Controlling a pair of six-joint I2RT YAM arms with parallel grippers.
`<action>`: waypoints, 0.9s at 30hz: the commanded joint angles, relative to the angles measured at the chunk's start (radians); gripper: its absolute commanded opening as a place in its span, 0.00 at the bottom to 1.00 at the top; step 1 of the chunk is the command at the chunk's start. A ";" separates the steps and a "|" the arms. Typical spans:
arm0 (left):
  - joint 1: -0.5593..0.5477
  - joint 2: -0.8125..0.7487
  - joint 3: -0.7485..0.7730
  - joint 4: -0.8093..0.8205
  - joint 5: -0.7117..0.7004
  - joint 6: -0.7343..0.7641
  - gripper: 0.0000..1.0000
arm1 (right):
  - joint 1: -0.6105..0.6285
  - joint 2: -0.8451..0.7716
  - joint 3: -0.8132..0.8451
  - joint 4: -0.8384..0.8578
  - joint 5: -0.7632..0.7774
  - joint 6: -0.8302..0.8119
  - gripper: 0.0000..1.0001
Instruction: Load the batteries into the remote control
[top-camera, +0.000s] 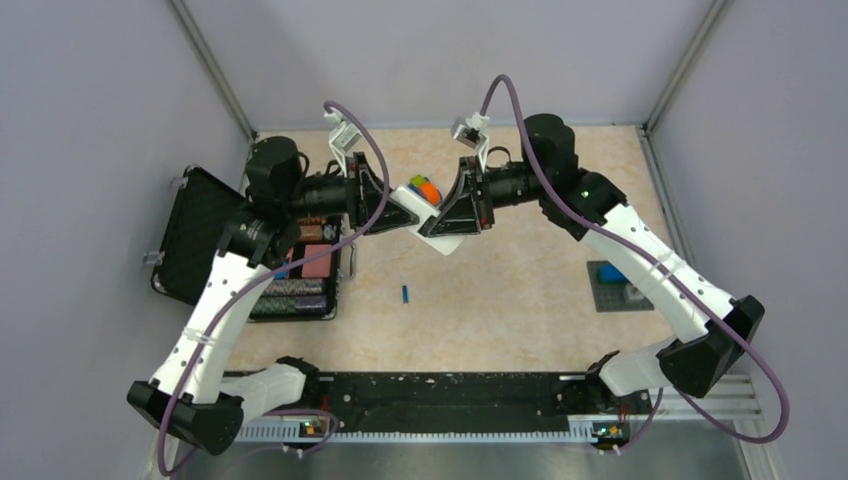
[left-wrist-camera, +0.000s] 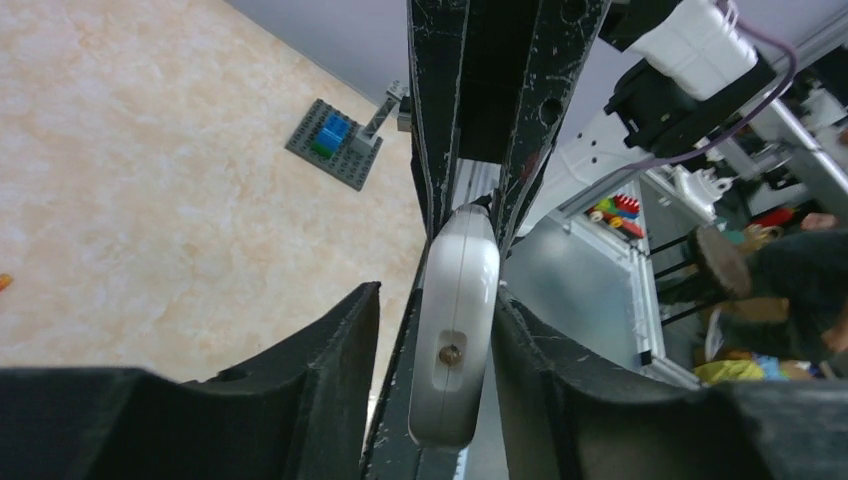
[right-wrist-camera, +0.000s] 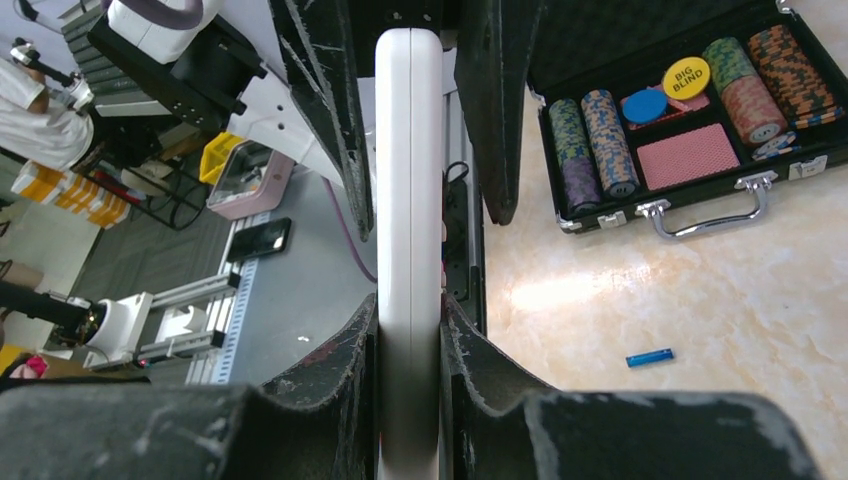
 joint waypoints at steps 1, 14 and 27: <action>0.000 0.005 -0.054 0.216 0.042 -0.139 0.48 | 0.011 0.010 0.036 0.027 -0.018 -0.033 0.09; 0.001 0.009 -0.059 0.215 0.039 -0.132 0.00 | 0.009 0.031 0.040 0.036 0.012 -0.037 0.12; 0.009 -0.036 -0.084 0.384 -0.261 -0.348 0.00 | 0.005 -0.091 -0.299 0.900 0.312 0.601 0.87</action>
